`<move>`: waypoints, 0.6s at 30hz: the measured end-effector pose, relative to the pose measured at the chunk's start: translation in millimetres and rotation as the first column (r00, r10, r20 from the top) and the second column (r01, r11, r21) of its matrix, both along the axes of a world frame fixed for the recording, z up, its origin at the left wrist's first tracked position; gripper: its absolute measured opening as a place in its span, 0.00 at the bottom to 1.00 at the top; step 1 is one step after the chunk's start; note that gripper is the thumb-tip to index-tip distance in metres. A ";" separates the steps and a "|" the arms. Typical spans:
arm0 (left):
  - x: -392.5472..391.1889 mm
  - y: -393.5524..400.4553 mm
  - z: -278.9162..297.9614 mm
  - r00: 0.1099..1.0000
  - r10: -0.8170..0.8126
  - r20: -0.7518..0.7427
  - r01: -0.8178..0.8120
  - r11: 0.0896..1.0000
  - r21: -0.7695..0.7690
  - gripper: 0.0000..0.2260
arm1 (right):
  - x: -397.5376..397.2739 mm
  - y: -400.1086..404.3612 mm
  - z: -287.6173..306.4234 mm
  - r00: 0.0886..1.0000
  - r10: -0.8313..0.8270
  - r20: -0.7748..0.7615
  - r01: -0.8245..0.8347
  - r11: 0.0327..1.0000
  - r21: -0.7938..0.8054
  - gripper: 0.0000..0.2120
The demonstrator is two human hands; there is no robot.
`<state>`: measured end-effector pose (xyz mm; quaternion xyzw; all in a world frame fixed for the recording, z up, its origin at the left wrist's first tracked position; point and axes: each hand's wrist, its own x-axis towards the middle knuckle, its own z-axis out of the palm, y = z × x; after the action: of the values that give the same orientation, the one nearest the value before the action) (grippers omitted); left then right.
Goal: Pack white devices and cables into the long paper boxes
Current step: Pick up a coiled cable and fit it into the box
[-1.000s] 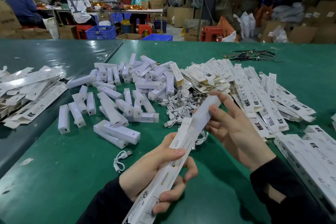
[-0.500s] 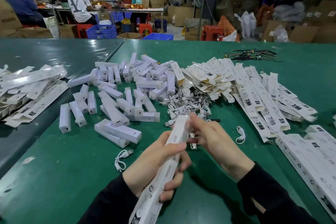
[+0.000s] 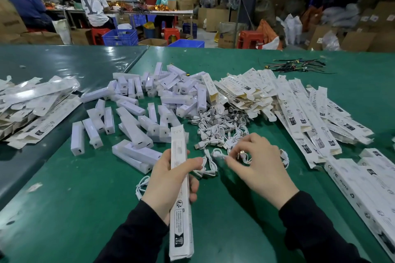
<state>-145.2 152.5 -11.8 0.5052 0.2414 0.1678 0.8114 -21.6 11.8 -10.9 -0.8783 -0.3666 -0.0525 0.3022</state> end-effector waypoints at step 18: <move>-1.1 9.4 5.1 0.994 -0.112 0.007 0.112 0.987 -0.114 0.33 | -26.2 6.5 16.0 0.841 0.463 -0.279 -0.369 0.869 0.329 0.34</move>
<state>-146.3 161.9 -6.7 0.4708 0.2217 0.1078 0.8471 -47.8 18.2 5.1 -0.7237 -0.4801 0.1236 0.4801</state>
